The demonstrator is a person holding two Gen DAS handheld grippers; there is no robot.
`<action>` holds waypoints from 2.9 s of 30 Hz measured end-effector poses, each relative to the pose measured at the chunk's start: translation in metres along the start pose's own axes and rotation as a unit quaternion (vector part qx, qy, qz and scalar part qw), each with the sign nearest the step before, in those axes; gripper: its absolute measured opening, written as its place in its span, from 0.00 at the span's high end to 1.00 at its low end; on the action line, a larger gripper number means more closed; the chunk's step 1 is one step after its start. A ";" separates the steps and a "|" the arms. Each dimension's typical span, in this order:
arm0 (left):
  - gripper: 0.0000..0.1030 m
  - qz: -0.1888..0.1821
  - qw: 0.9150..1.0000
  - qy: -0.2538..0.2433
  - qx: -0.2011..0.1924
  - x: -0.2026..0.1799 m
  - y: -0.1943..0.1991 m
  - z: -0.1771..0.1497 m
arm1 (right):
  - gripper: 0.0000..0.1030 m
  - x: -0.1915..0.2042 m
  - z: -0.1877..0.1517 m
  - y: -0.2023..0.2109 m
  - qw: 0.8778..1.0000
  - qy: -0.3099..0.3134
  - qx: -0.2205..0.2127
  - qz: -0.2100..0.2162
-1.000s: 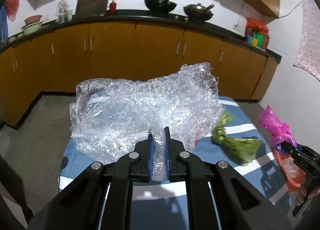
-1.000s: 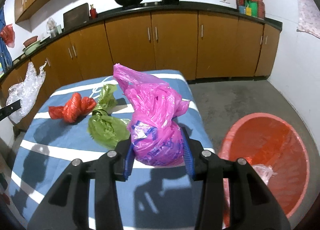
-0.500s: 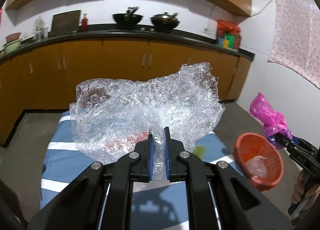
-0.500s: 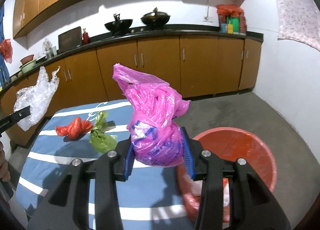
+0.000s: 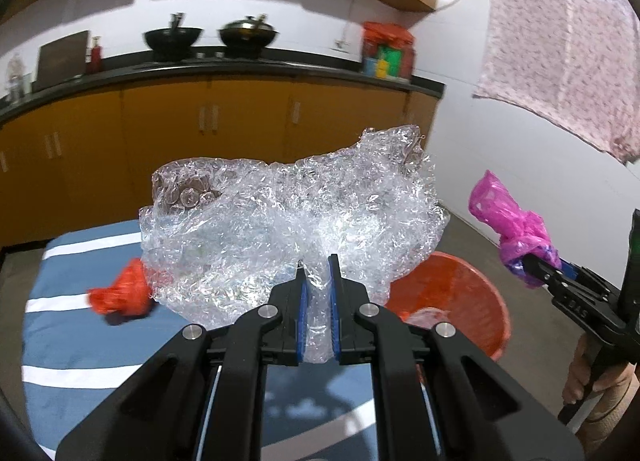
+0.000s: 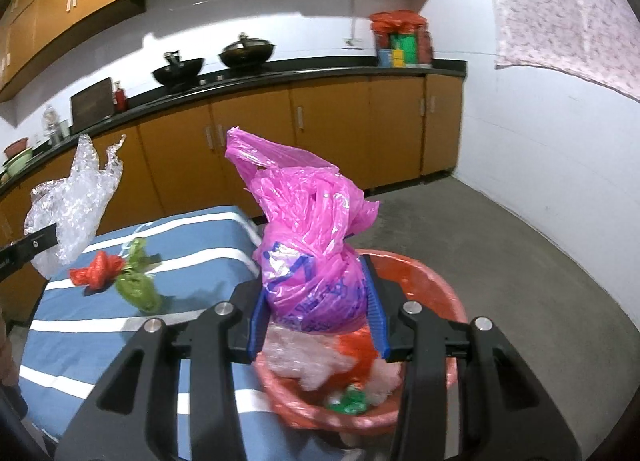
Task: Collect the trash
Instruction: 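Carry pink bag and bubble wrap sheet over the basket with both tools, then open both tools to drop pink bag and bubble wrap into basket, then move both open tools back toward the red and green bags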
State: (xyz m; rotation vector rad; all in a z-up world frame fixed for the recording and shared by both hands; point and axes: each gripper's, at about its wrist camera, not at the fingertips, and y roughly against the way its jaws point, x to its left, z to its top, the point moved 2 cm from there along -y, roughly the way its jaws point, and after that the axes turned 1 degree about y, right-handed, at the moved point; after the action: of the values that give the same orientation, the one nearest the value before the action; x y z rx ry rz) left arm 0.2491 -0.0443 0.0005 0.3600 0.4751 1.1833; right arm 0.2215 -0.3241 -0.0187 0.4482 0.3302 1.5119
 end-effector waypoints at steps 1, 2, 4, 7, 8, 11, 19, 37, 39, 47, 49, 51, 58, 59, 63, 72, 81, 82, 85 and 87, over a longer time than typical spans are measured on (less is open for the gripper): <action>0.91 -0.007 1.000 -0.004 0.004 -0.009 -0.005 -0.001 | 0.60 -0.005 -0.001 -0.001 1.000 -0.002 0.000 -0.004; 0.91 -0.014 1.000 -0.009 0.008 -0.018 -0.010 -0.002 | 0.60 -0.011 -0.003 0.000 1.000 -0.005 0.001 -0.009; 0.91 -0.024 0.999 -0.017 0.014 -0.030 -0.018 -0.003 | 0.60 -0.024 -0.007 0.001 1.000 -0.010 0.002 -0.018; 0.91 -0.039 0.999 -0.029 0.024 -0.051 -0.031 -0.007 | 0.60 -0.039 -0.011 0.002 0.999 -0.018 0.004 -0.029; 0.91 -0.043 0.998 -0.032 0.027 -0.056 -0.035 -0.008 | 0.60 -0.041 -0.011 -0.001 0.999 -0.020 0.005 -0.031; 0.91 -0.053 0.997 -0.041 0.039 -0.073 -0.049 -0.013 | 0.60 -0.053 -0.015 -0.003 0.999 -0.027 0.007 -0.041; 0.91 -0.065 0.995 -0.049 0.064 -0.093 -0.074 -0.026 | 0.60 -0.073 -0.029 -0.013 0.998 -0.031 0.016 -0.058; 0.91 -0.088 0.988 -0.083 0.099 -0.132 -0.121 -0.044 | 0.60 -0.085 -0.031 -0.049 0.997 -0.056 0.025 -0.046; 0.91 -0.091 0.987 -0.086 0.105 -0.133 -0.126 -0.046 | 0.59 -0.086 -0.032 -0.053 0.997 -0.062 0.027 -0.040; 0.63 -0.086 0.987 -0.066 0.118 -0.117 -0.132 -0.054 | 0.53 -0.082 -0.047 -0.070 0.997 -0.064 0.049 -0.016; 0.59 -0.087 0.987 -0.054 0.121 -0.111 -0.132 -0.055 | 0.52 -0.081 -0.051 -0.073 0.996 -0.062 0.054 -0.012; 0.57 -0.085 0.988 -0.046 0.120 -0.106 -0.131 -0.054 | 0.48 -0.080 -0.056 -0.073 0.996 -0.062 0.058 -0.011; 0.47 -0.074 0.992 -0.010 0.098 -0.081 -0.121 -0.049 | 0.42 -0.086 -0.055 -0.063 0.996 -0.069 0.049 -0.023; 0.46 -0.071 0.993 -0.006 0.096 -0.078 -0.119 -0.048 | 0.42 -0.087 -0.054 -0.062 0.996 -0.070 0.047 -0.024; 0.43 -0.057 0.995 -0.002 0.078 -0.066 -0.108 -0.043 | 0.42 -0.084 -0.051 -0.056 0.997 -0.065 0.043 -0.025; 0.42 -0.007 0.999 0.012 0.046 -0.016 -0.080 -0.038 | 0.42 -0.031 -0.048 -0.051 0.999 -0.027 0.038 0.015; 0.37 0.071 0.997 0.034 0.024 0.059 -0.044 -0.046 | 0.42 0.044 -0.037 -0.055 0.997 0.013 0.041 0.065; 0.36 0.080 0.996 0.037 0.022 0.068 -0.039 -0.048 | 0.42 0.052 -0.036 -0.056 0.997 0.018 0.041 0.069; 0.35 0.116 0.992 0.051 0.020 0.104 -0.025 -0.056 | 0.42 0.077 -0.033 -0.059 0.995 0.033 0.042 0.083; 0.34 0.136 0.989 0.063 0.021 0.126 -0.016 -0.062 | 0.42 0.101 -0.032 -0.064 0.993 0.045 0.045 0.097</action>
State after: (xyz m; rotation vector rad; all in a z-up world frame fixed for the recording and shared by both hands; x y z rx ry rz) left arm 0.2663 0.0699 -0.0805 0.3959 0.5731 1.4684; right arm 0.2668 -0.2207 -0.0703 0.4964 0.4365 1.7150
